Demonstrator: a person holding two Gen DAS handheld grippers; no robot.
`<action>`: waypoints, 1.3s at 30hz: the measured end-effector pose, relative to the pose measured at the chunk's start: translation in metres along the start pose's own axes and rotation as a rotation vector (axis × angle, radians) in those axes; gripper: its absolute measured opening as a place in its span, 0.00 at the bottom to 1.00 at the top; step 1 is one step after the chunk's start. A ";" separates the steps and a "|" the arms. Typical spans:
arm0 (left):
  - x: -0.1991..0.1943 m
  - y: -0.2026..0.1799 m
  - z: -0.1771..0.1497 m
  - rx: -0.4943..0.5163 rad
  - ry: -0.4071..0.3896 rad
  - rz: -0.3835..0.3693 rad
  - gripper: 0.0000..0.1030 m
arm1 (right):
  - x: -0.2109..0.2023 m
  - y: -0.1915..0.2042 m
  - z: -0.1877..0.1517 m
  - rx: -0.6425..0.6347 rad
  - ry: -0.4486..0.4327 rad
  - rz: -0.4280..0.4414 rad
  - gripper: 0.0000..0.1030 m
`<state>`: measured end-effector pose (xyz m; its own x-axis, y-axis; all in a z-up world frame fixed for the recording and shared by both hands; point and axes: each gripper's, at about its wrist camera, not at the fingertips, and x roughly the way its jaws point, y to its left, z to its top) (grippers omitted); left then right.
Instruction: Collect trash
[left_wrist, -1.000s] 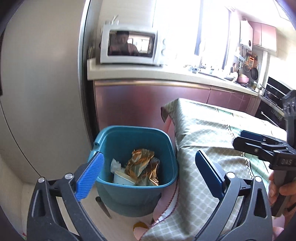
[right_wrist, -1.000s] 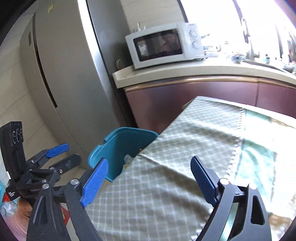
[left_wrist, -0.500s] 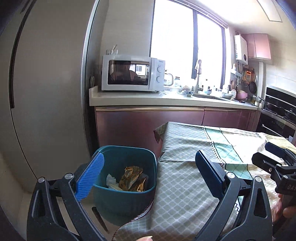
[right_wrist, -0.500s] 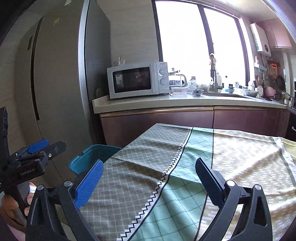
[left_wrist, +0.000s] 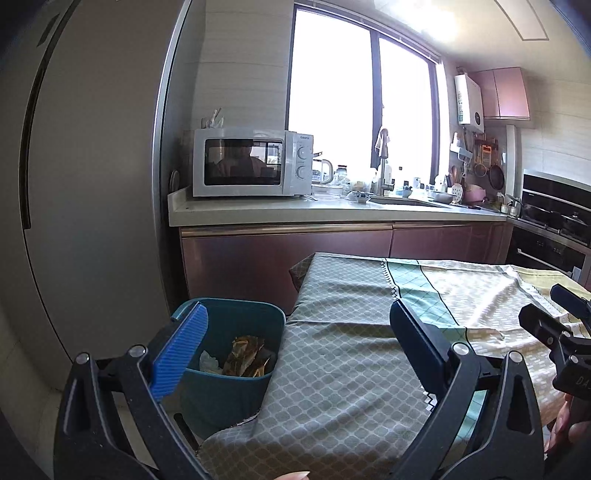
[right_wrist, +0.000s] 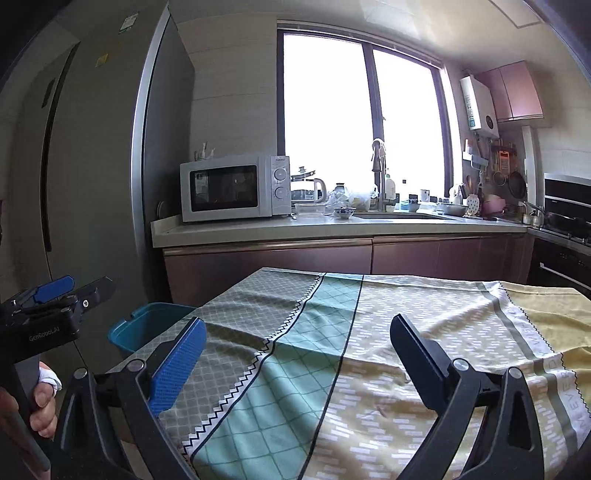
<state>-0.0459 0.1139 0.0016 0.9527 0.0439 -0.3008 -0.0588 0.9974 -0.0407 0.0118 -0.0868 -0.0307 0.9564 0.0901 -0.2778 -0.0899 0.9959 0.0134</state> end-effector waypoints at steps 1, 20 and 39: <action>0.001 0.000 0.000 0.001 -0.003 -0.001 0.94 | -0.002 -0.002 -0.001 0.004 -0.003 -0.007 0.94; -0.010 -0.010 -0.001 0.028 -0.037 -0.002 0.94 | -0.020 -0.014 0.000 0.012 -0.029 -0.041 0.94; -0.011 -0.013 -0.003 0.034 -0.044 0.012 0.94 | -0.020 -0.018 0.000 0.032 -0.029 -0.043 0.94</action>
<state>-0.0568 0.1002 0.0022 0.9641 0.0577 -0.2590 -0.0609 0.9981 -0.0043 -0.0053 -0.1068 -0.0257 0.9669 0.0475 -0.2505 -0.0404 0.9986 0.0331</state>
